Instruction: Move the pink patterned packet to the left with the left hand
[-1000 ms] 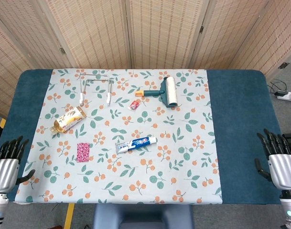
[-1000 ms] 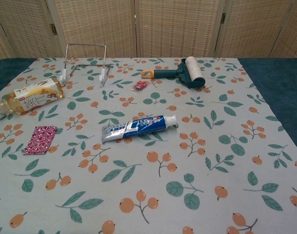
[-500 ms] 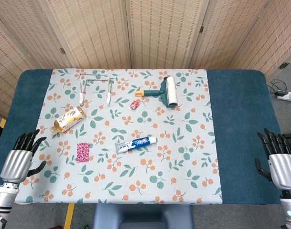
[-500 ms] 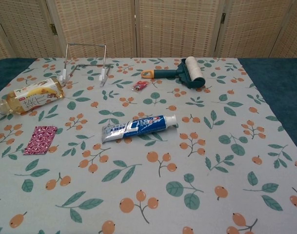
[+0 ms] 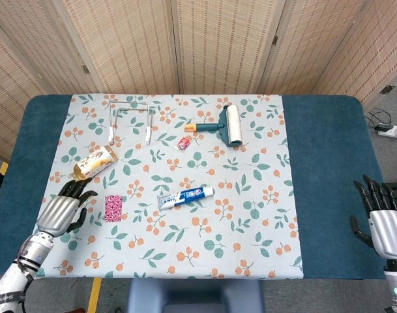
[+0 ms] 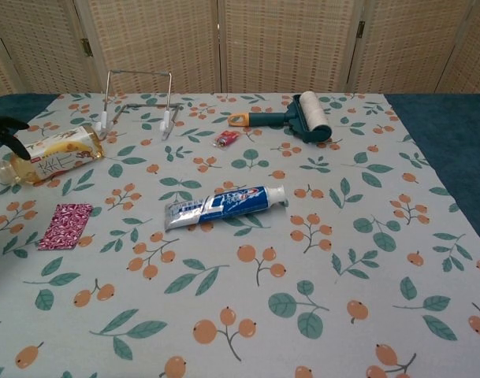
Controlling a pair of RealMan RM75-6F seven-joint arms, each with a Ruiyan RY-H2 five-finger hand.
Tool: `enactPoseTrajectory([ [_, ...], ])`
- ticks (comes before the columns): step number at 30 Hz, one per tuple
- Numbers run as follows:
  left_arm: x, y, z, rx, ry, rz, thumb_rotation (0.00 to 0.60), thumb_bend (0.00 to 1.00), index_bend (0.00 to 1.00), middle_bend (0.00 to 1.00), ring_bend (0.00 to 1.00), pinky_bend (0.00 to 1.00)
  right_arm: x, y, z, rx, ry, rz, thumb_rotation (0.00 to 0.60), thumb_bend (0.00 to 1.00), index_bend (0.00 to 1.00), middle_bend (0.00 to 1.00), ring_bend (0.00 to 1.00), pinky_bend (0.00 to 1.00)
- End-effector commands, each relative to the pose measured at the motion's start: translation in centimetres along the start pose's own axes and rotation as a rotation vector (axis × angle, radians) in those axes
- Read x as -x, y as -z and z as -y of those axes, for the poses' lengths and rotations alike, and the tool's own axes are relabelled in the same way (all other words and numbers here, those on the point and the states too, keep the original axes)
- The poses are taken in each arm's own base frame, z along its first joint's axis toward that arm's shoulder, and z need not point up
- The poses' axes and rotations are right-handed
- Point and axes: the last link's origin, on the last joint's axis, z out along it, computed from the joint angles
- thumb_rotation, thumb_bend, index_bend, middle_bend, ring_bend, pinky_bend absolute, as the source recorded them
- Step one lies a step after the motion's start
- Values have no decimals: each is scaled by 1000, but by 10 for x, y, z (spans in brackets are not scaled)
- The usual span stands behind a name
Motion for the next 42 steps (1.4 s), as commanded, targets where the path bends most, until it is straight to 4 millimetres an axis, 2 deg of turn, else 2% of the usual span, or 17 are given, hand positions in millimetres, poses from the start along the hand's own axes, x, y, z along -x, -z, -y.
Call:
enactPoseTrajectory([
  [1, 13, -13, -9, 5, -45, 33, 538, 748, 253, 0, 0, 0, 0, 0, 0, -1, -1, -2, 600, 495, 0, 0, 0, 0],
  [11, 40, -33, -23, -20, -102, 88, 498, 778, 248, 0, 0, 0, 1, 0, -3, 1, -6, -3, 600, 495, 0, 0, 0, 0],
  [26, 58, -44, -26, -45, -145, 130, 408, 789, 220, 0, 0, 0, 3, 1, -3, 2, -9, 1, 600, 495, 0, 0, 0, 0],
  [36, 67, -48, -30, -46, -155, 152, 406, 790, 232, 0, 0, 0, 5, 1, -3, 7, -13, 8, 600, 495, 0, 0, 0, 0],
  [42, 70, -47, -25, -67, -169, 170, 407, 789, 245, 0, 0, 0, 6, -1, -3, 3, -14, 8, 600, 495, 0, 0, 0, 0],
])
